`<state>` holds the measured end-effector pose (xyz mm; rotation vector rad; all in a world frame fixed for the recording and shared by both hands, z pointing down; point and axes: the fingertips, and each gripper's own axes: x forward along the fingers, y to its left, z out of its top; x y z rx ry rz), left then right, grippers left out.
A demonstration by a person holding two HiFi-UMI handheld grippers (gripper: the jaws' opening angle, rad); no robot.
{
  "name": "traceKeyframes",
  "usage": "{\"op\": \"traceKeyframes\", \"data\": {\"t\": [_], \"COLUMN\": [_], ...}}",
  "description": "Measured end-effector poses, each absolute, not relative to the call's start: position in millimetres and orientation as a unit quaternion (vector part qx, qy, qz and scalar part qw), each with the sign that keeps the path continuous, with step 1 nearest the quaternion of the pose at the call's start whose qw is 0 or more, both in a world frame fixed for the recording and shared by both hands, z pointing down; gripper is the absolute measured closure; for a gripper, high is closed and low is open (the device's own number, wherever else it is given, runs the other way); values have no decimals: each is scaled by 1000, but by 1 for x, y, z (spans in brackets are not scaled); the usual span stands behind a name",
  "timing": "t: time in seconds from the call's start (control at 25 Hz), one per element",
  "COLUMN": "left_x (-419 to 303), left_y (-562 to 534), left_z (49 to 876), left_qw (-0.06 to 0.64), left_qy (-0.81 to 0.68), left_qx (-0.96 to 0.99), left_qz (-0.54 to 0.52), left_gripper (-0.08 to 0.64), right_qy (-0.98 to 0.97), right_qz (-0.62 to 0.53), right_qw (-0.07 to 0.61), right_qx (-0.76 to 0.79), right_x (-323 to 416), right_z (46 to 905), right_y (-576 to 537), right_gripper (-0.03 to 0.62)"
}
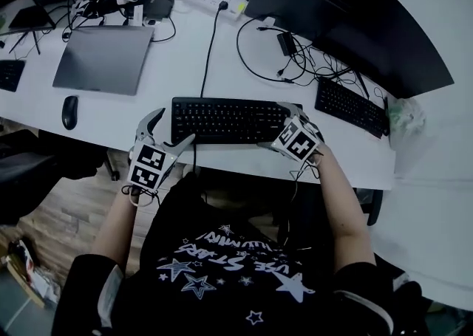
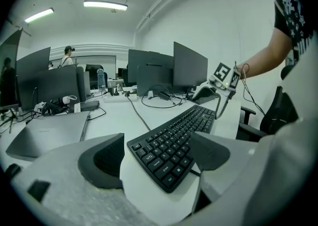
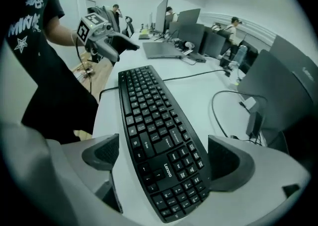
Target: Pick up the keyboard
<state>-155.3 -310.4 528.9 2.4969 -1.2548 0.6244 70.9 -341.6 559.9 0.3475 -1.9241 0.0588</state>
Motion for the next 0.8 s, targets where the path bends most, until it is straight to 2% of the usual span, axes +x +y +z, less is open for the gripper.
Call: {"op": "traceKeyframes", "data": {"t": [0.24, 0.8], "left_x": [-159, -160], "left_y": [-321, -344], "left_z": [544, 556], "left_qw": [159, 187], "left_qy": [-434, -430], "left_qx": [862, 860], "left_qz": [210, 203], "left_gripper": [152, 152], "right_qy": [-770, -688], "right_qz": [-2, 7], "right_qw": [637, 716], "right_qx": [20, -119], "right_x": [67, 55], "right_z": [591, 628], "right_y": [-349, -354], "right_gripper": [46, 18]}}
